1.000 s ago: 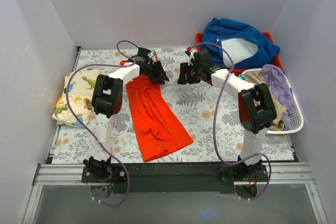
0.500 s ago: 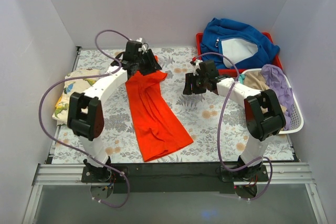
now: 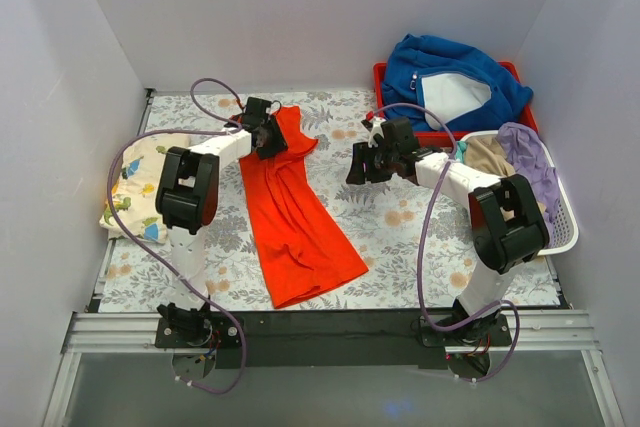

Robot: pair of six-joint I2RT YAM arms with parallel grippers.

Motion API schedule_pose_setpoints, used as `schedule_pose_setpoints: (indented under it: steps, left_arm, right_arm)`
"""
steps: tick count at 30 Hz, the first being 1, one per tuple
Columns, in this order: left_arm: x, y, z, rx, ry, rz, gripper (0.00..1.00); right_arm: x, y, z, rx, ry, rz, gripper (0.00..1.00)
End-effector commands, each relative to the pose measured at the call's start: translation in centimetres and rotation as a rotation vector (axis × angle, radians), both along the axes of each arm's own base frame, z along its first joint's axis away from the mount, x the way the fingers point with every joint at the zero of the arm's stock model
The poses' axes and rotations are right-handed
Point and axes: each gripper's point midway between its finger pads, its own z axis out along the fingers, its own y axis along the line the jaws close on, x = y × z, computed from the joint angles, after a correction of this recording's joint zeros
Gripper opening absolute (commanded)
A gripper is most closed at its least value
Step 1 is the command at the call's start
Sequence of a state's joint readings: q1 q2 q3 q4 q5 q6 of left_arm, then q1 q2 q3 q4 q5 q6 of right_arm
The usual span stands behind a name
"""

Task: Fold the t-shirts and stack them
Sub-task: Fold the tshirt

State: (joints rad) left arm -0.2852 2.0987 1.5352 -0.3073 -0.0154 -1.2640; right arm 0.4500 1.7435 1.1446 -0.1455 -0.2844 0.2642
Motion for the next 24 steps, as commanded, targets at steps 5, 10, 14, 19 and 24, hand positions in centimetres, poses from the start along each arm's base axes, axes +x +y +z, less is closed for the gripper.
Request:
schedule_pose_setpoints:
  steps: [5,10,14,19,24]
  left_arm:
    - [0.4,-1.6,3.1,-0.065,-0.036,-0.049,0.39]
    - [-2.3,-2.6,3.7,-0.138,0.0,-0.1,0.39]
    - [-4.9,-3.3,2.8,-0.191,0.076,-0.132,0.38]
    - [-7.6,-5.1,2.6,-0.218,0.116,-0.184,0.38]
    - [-9.4,-8.4,4.0,-0.284,0.106,-0.287,0.38]
  right_arm:
    - [-0.4,0.0,0.5,0.023,-0.024,0.009,0.6]
    - [-0.6,0.1,-0.1,0.025,-0.007,0.01,0.6]
    - [-0.6,0.0,0.0,0.025,-0.007,0.011,0.6]
    - [-0.9,-0.1,-0.2,0.025,-0.001,0.008,0.6]
    - [-1.6,-0.5,-0.7,0.021,0.008,0.002,0.59]
